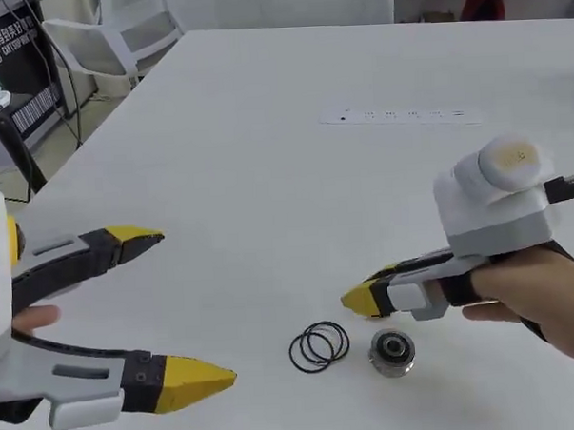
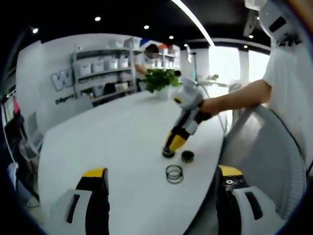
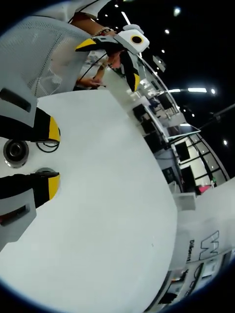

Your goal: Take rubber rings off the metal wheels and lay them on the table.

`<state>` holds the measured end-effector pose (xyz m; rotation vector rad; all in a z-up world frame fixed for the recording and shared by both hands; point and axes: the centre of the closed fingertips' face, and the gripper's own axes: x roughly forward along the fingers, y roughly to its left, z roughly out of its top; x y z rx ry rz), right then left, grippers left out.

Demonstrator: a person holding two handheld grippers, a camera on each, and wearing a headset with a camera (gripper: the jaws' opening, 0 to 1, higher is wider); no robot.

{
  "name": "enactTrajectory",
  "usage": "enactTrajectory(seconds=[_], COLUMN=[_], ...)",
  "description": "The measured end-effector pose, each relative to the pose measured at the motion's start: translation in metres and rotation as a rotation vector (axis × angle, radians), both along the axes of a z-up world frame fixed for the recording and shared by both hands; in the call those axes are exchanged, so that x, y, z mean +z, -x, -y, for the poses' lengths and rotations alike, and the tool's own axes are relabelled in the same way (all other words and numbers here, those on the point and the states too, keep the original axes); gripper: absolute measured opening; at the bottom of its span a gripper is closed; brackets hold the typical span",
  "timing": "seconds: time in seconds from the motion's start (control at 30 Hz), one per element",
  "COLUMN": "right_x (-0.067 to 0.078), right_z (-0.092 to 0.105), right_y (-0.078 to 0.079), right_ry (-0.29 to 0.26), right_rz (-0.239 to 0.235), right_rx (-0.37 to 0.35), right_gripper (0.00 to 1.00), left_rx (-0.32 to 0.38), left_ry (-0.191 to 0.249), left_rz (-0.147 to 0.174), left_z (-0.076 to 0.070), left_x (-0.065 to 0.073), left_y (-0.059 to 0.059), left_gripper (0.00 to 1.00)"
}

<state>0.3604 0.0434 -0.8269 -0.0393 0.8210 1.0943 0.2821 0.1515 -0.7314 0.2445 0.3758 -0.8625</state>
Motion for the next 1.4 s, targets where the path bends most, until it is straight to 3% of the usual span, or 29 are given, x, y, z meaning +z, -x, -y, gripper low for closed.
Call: enactTrajectory(seconds=[0.23,0.33,0.47,0.6,0.77,0.83,0.93,1.03,1.13,1.27,1.4], right_x=[0.007,0.008,0.004,0.002,-0.006,-0.008,-0.013,-0.016,-0.021,-0.026,-0.033], right_z=[0.024,0.031,0.041,0.047,0.053,0.053,0.053,0.05,0.05,0.048,0.045], right_y=[-0.02,-0.026,-0.031,-0.034,-0.035,-0.034,-0.03,-0.024,-0.021,-0.014,-0.009], right_ry=[-0.022,-0.029,-0.012,-0.007,0.004,0.006,0.014,0.02,0.032,0.057,0.078], right_rz=[0.004,0.001,-0.006,-0.013,-0.027,-0.036,-0.04,-0.033,-0.036,-0.016,-0.005], right_rx=[-0.11,-0.143,-0.181,-0.199,-0.208,-0.201,-0.175,-0.118,-0.105,-0.044,-0.007], right_gripper=[0.21,0.21,0.2,0.2,0.2,0.21,0.22,0.24,0.27,0.29,0.28], left_rx=[-0.108,-0.141,-0.174,-0.197,-0.224,-0.222,-0.226,-0.262,-0.281,-0.255,-0.269], left_ry=[-0.065,-0.078,-0.079,-0.066,-0.061,-0.087,-0.122,-0.111,-0.063,-0.058,-0.073], left_rz=[0.047,0.086,0.133,0.144,0.176,0.175,0.157,0.133,0.067,0.026,-0.004], left_z=[0.017,0.026,0.037,0.049,0.076,0.084,0.099,0.113,0.128,0.135,0.14], left_x=[0.019,0.03,0.042,0.047,0.05,0.04,0.024,0.008,-0.01,-0.037,-0.065], left_y=[-0.014,-0.027,-0.042,-0.056,-0.078,-0.088,-0.097,-0.103,-0.105,-0.117,-0.112], left_gripper=[0.87,0.86,0.81,0.76,0.64,0.58,0.56,0.54,0.5,0.43,0.36])
